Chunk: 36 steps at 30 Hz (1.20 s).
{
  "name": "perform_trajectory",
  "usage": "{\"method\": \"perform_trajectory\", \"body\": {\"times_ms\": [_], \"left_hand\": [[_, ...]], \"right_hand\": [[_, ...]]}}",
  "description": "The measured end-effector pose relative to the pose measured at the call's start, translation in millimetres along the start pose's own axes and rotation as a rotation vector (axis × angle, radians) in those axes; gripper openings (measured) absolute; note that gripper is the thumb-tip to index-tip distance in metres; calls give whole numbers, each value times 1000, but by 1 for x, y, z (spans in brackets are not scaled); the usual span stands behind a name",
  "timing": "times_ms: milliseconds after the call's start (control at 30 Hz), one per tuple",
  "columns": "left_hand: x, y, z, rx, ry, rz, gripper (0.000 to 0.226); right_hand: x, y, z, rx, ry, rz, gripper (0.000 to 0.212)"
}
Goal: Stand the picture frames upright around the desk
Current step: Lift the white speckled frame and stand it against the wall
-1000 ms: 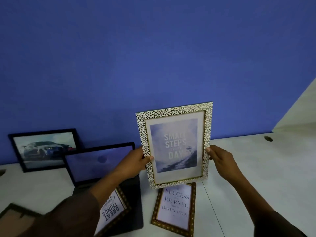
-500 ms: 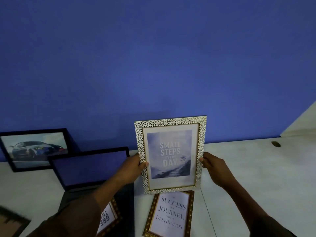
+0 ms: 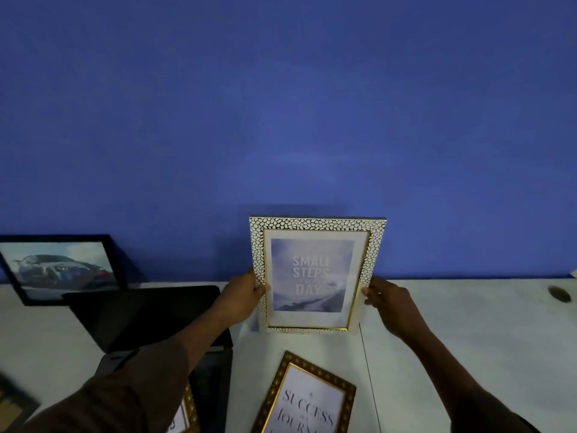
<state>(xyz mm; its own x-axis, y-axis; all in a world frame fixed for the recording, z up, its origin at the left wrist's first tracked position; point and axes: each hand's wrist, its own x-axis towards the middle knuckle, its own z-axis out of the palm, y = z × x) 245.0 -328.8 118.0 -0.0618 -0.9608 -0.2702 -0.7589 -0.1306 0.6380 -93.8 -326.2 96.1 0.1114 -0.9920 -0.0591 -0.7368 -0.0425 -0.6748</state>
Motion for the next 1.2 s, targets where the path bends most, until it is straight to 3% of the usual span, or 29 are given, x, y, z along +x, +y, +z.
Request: {"method": "perform_trajectory", "body": {"times_ms": [200,367,700,933,1200], "left_hand": [[43,6,4,-13,8,-68,37],[67,-2,11,-19,12,-87,35],[94,-35,23,-82,-35,-107,38],[100,-22,23,-76,12,-96,41],[77,-31,39,-218,44,-302,45]], "right_hand": [[56,22,-3,32,-51,20,21],[79,28,0,61,-88,-11,7],[103,37,9,58,-100,30,17],[103,32,12,101,-18,57,17],[65,41,23,155,132,251,36]]}}
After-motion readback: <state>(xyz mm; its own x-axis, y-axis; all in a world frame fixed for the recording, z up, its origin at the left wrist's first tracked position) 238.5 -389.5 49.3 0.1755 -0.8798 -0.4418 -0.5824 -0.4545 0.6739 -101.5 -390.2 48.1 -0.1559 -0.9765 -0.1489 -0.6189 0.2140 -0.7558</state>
